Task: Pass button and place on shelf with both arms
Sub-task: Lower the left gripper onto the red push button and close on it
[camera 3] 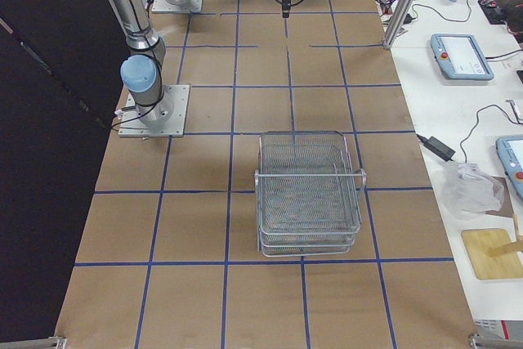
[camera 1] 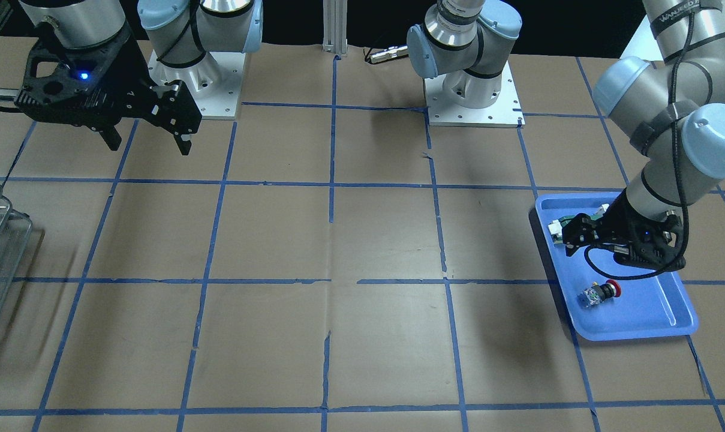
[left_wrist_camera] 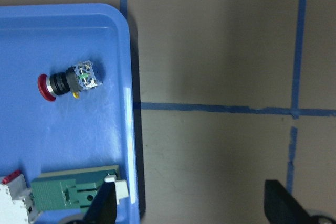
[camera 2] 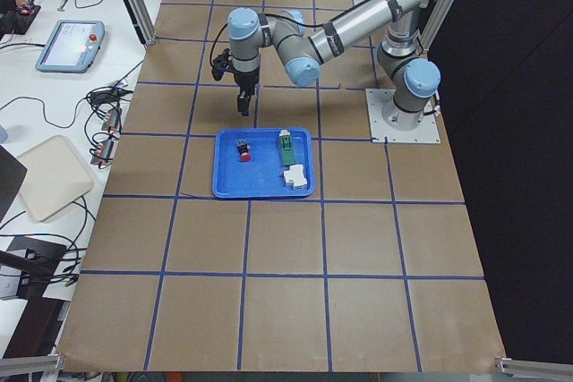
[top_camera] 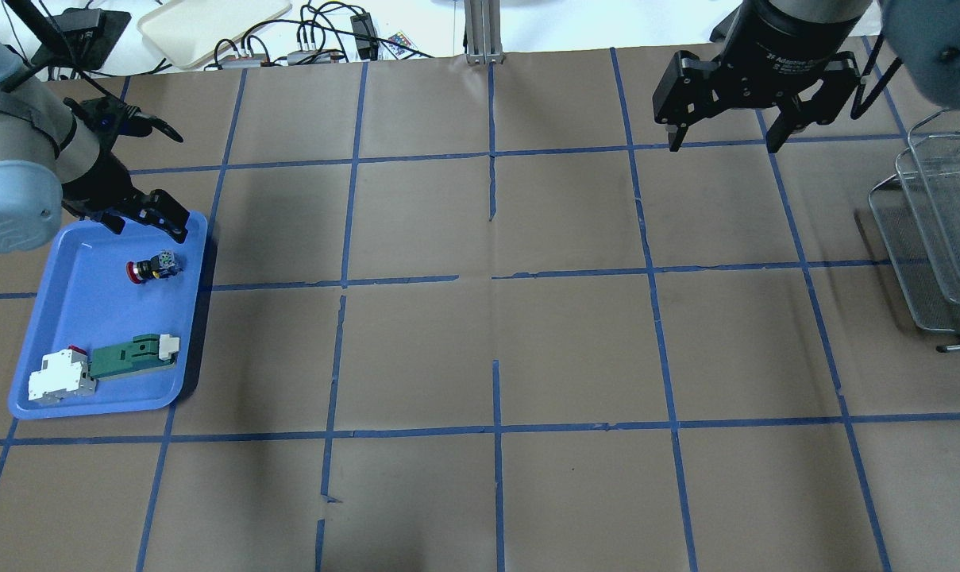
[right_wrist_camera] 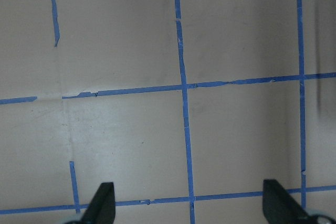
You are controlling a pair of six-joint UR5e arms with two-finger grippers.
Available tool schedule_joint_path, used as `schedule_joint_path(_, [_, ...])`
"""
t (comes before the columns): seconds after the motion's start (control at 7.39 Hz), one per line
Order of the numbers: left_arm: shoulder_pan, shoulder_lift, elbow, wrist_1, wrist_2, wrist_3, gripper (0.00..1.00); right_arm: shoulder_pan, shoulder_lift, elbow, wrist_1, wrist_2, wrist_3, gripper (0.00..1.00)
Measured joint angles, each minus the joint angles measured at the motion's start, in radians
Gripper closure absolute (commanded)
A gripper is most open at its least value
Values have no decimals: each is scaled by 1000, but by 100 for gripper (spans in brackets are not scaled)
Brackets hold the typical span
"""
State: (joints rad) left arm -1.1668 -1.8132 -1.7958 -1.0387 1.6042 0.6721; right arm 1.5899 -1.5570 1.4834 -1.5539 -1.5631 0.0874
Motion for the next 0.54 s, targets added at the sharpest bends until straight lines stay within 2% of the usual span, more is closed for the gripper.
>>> schedule_joint_path(0.27, [77,-67,4,80,-1,364,0,0,0,0,0,0,0,0])
schedule_joint_path(0.54, [105,-125,9,112,0,747,0,-1,0,0,0,1,1,0])
